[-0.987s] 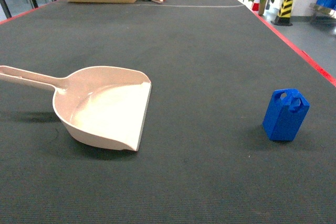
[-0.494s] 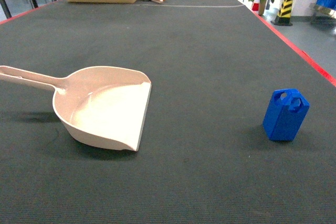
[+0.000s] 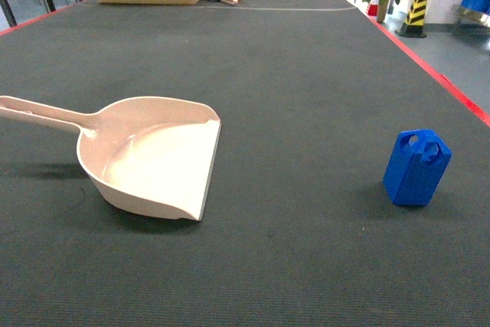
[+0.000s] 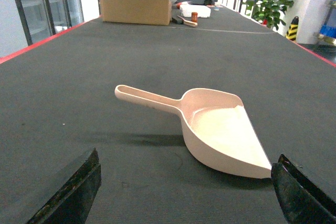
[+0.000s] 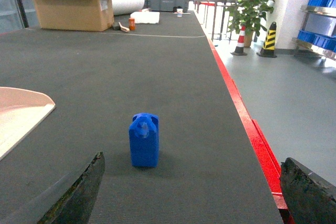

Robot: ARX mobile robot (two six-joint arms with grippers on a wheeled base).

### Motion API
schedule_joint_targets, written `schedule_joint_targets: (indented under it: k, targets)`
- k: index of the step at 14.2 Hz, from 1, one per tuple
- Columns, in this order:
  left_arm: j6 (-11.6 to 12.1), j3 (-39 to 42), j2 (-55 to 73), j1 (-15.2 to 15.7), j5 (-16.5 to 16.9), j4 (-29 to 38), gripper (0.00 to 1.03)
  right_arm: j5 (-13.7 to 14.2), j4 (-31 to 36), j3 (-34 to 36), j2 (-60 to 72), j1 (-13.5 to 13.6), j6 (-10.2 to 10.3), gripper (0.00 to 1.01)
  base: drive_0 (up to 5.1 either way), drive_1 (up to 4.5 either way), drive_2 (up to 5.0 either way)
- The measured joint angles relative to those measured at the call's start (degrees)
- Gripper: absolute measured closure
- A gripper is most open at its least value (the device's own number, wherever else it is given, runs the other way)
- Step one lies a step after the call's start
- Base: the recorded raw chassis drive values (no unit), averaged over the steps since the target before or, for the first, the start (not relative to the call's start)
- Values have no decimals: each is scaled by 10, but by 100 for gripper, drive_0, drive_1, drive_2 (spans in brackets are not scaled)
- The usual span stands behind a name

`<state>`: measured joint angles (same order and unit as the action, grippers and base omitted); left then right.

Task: Place part in tray to right shelf

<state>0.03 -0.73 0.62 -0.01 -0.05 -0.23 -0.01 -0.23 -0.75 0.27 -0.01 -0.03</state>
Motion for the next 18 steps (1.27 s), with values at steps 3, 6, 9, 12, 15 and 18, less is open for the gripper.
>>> schedule_joint_targets:
  k: [3, 6, 9, 12, 15, 18]
  targets:
    - [0, 0, 0, 0, 0, 0, 5, 0, 0, 0, 0, 0, 0, 3, 0, 0, 0]
    - [0, 0, 0, 0, 0, 0, 5, 0, 0, 0, 0, 0, 0, 3, 0, 0, 0]
    - [0, 0, 0, 0, 0, 0, 5, 0, 0, 0, 0, 0, 0, 3, 0, 0, 0]
    - [0, 0, 0, 0, 0, 0, 5, 0, 0, 0, 0, 0, 0, 3, 0, 0, 0]
    - [0, 0, 0, 0, 0, 0, 5, 0, 0, 0, 0, 0, 0, 3, 0, 0, 0]
    - [0, 0, 0, 0, 0, 0, 5, 0, 0, 0, 0, 0, 0, 3, 0, 0, 0]
